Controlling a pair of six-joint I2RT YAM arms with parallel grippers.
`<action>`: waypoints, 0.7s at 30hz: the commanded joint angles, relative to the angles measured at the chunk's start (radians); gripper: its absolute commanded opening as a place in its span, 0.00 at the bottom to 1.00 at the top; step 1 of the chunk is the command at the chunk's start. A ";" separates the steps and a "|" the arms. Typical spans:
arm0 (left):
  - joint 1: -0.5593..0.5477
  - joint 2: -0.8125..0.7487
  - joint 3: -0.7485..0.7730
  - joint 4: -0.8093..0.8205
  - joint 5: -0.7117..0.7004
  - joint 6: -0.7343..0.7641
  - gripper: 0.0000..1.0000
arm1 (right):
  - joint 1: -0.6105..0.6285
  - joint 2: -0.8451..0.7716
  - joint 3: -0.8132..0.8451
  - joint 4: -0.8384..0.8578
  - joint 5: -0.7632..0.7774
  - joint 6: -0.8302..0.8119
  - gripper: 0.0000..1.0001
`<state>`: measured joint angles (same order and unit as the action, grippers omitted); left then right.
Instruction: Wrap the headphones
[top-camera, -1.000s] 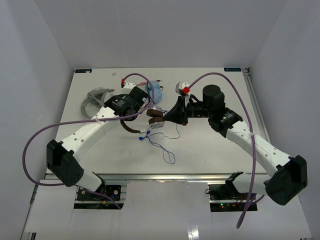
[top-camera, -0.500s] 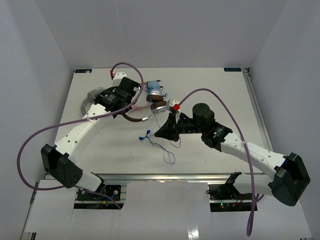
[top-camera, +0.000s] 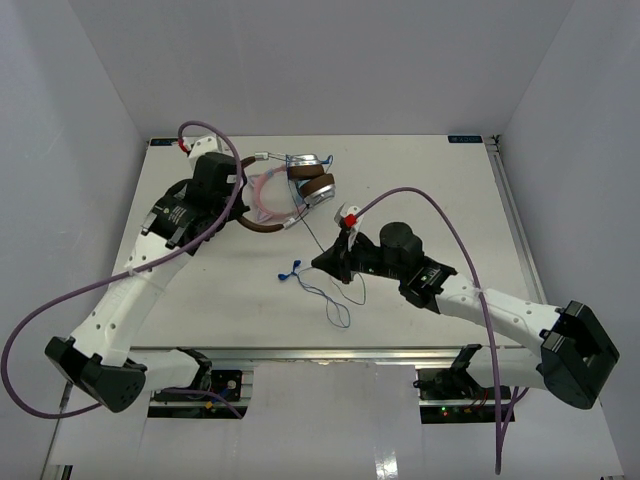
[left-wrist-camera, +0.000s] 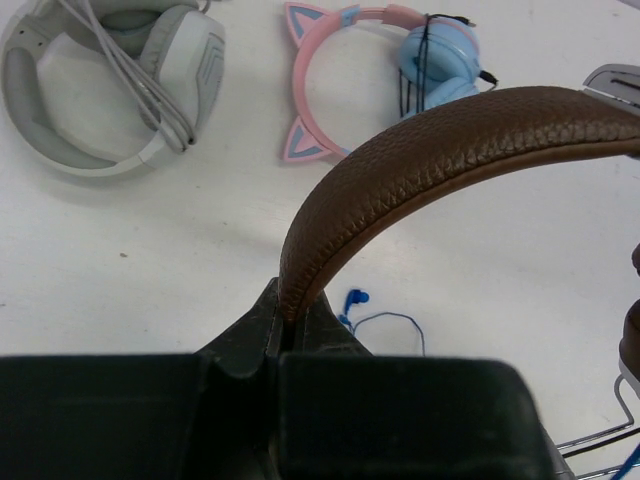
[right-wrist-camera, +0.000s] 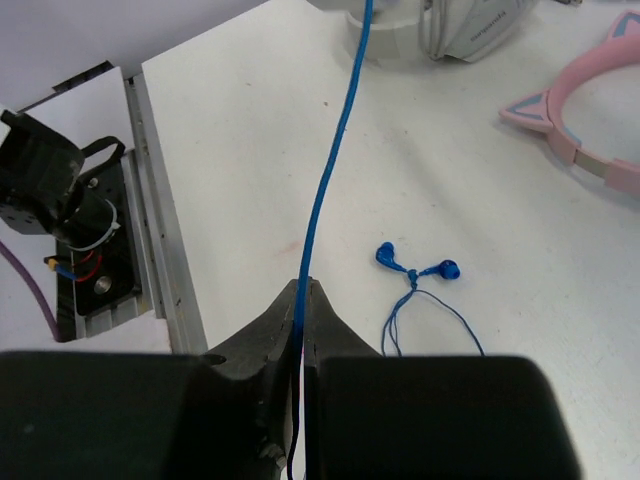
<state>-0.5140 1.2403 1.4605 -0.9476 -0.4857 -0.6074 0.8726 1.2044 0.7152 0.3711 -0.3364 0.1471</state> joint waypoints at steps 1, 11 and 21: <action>0.003 -0.070 0.001 0.063 0.092 -0.042 0.00 | 0.006 -0.001 -0.036 0.121 0.110 0.006 0.08; 0.003 -0.151 -0.034 0.090 0.164 -0.024 0.00 | 0.006 -0.083 -0.145 0.209 0.268 -0.003 0.08; 0.003 -0.246 -0.128 0.194 0.542 0.001 0.00 | 0.006 -0.107 -0.194 0.281 0.356 -0.026 0.08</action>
<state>-0.5121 1.0495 1.3559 -0.8734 -0.1646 -0.5953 0.8730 1.1089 0.5329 0.5531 -0.0332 0.1430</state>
